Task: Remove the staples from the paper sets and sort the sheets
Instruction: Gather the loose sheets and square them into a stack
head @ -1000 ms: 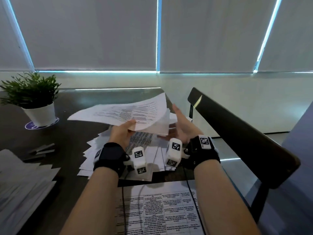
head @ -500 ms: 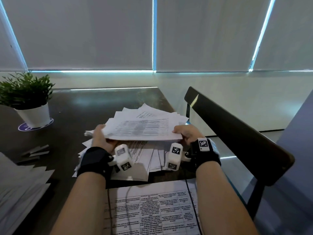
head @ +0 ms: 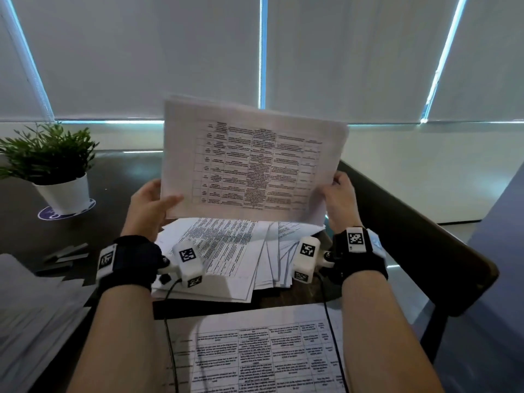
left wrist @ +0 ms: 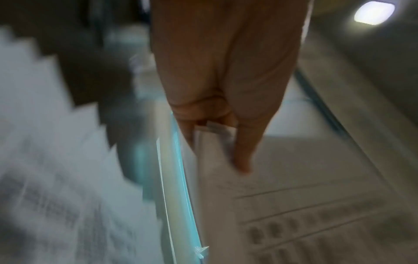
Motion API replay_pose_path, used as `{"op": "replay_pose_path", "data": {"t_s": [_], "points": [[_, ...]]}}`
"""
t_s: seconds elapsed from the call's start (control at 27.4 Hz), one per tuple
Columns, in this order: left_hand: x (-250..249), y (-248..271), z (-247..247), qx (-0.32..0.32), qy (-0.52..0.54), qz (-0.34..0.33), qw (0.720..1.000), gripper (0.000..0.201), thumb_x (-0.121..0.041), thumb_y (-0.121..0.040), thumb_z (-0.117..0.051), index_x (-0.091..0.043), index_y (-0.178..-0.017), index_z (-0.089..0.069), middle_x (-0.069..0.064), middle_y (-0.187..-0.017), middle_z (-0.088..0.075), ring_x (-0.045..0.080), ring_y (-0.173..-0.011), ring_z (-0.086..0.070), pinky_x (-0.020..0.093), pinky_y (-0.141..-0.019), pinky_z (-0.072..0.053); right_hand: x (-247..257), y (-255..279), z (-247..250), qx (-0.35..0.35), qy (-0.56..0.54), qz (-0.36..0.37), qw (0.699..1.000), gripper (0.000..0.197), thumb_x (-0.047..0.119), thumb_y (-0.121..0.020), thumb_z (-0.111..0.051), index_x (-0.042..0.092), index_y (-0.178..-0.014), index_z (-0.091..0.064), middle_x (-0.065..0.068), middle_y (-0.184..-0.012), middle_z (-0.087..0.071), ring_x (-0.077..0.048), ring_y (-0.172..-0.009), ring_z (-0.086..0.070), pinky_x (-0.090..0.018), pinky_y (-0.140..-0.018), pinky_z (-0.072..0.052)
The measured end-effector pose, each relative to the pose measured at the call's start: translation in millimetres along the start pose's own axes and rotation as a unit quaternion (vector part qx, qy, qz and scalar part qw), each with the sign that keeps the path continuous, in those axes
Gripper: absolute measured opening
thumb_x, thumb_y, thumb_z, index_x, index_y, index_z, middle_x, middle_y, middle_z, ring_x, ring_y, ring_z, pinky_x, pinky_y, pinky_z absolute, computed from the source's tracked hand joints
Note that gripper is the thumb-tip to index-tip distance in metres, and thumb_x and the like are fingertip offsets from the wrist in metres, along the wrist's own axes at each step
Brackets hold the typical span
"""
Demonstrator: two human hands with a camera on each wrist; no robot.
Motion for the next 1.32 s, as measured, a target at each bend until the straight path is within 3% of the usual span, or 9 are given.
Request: {"op": "replay_pose_path", "data": {"t_s": [0.18, 0.33, 0.44, 0.51, 0.69, 0.99, 1.13, 1.24, 1.32], "points": [[-17, 3, 4, -0.026, -0.022, -0.067, 0.997, 0.011, -0.014, -0.08, -0.065, -0.018, -0.09, -0.062, -0.005, -0.085, -0.067, 0.013, -0.076, -0.063, 0.033, -0.068, -0.058, 18, 2, -8, 0.026, -0.036, 0.032, 0.998, 0.023, 0.001, -0.092, -0.049, 0.018, -0.102, -0.062, -0.005, -0.098, -0.067, -0.029, -0.098, -0.065, -0.041, -0.085, -0.057], [-9, 15, 0, -0.017, -0.034, -0.025, 0.999, 0.023, -0.009, -0.092, -0.047, -0.025, -0.084, -0.061, -0.008, -0.07, -0.064, 0.014, -0.08, -0.057, 0.027, -0.074, -0.046, 0, 0, -1, 0.019, -0.075, -0.05, 0.996, 0.025, 0.017, -0.089, -0.055, 0.014, -0.112, -0.066, -0.003, -0.09, -0.062, -0.017, -0.073, -0.062, -0.019, -0.05, -0.048], [-15, 20, -3, -0.011, -0.133, -0.071, 0.988, 0.018, -0.013, -0.085, -0.057, -0.027, -0.081, -0.068, -0.008, -0.071, -0.064, 0.002, -0.074, -0.054, 0.011, -0.072, -0.042, -20, 7, 1, 0.051, -0.037, -0.049, 0.997, 0.034, 0.021, -0.097, -0.053, 0.011, -0.129, -0.056, -0.005, -0.105, -0.063, -0.007, -0.083, -0.066, -0.02, -0.058, -0.05], [-12, 10, 2, -0.036, -0.17, -0.078, 0.982, 0.015, -0.026, -0.079, -0.064, -0.013, -0.087, -0.067, 0.007, -0.085, -0.066, 0.012, -0.079, -0.057, 0.025, -0.074, -0.045, -22, 7, 0, 0.039, -0.035, -0.073, 0.996, 0.026, 0.017, -0.098, -0.052, 0.011, -0.123, -0.058, 0.001, -0.098, -0.065, -0.015, -0.092, -0.065, -0.025, -0.068, -0.053], [-7, 0, -1, -0.047, -0.126, -0.077, 0.988, 0.025, 0.006, -0.09, -0.05, -0.018, -0.093, -0.055, 0.014, -0.104, -0.062, 0.024, -0.091, -0.058, 0.04, -0.082, -0.049, 1, 6, -17, 0.054, -0.024, -0.039, 0.998, 0.031, 0.0, -0.089, -0.052, 0.026, -0.103, -0.059, -0.002, -0.106, -0.068, -0.024, -0.105, -0.062, -0.045, -0.096, -0.051], [-31, 3, -11, -0.072, -0.117, -0.116, 0.984, 0.022, 0.005, -0.093, -0.045, -0.007, -0.111, -0.05, 0.01, -0.101, -0.058, 0.018, -0.09, -0.054, 0.028, -0.08, -0.043, 23, 11, -32, 0.075, -0.041, 0.02, 0.996, 0.038, 0.017, -0.086, -0.058, 0.022, -0.123, -0.052, -0.002, -0.116, -0.065, -0.023, -0.106, -0.064, -0.049, -0.092, -0.054], [-14, 9, -10, -0.078, -0.059, -0.059, 0.993, 0.021, 0.0, -0.09, -0.047, -0.01, -0.107, -0.042, -0.002, -0.094, -0.055, 0.014, -0.087, -0.055, 0.028, -0.073, -0.046, -1, 15, -37, 0.118, -0.078, -0.023, 0.99, 0.076, 0.032, -0.067, -0.086, 0.013, -0.131, -0.05, -0.008, -0.121, -0.066, -0.024, -0.108, -0.067, -0.045, -0.09, -0.056], [1, 14, -11, -0.094, -0.082, -0.033, 0.992, 0.023, -0.002, -0.086, -0.045, -0.014, -0.105, -0.043, 0.0, -0.098, -0.056, 0.02, -0.095, -0.057, 0.037, -0.085, -0.049, -6, 22, -38, 0.114, -0.094, -0.023, 0.989, 0.043, 0.013, -0.082, -0.077, 0.01, -0.12, -0.059, -0.005, -0.105, -0.072, -0.014, -0.09, -0.072, -0.028, -0.071, -0.059], [-10, 16, -14, -0.113, -0.092, -0.066, 0.987, 0.021, 0.0, -0.085, -0.043, -0.014, -0.101, -0.042, -0.001, -0.093, -0.055, 0.017, -0.09, -0.054, 0.031, -0.082, -0.047, 1, 20, -37, 0.083, -0.079, -0.005, 0.993, 0.031, 0.016, -0.087, -0.073, 0.013, -0.116, -0.063, -0.001, -0.101, -0.073, -0.012, -0.087, -0.072, -0.032, -0.077, -0.057]]}}
Point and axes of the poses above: each hand's wrist, its own y-axis away from the middle knuckle, its own z-axis out of the back of the hand, x = y × z, the point moved 10 cm from there along -y, towards the middle knuckle
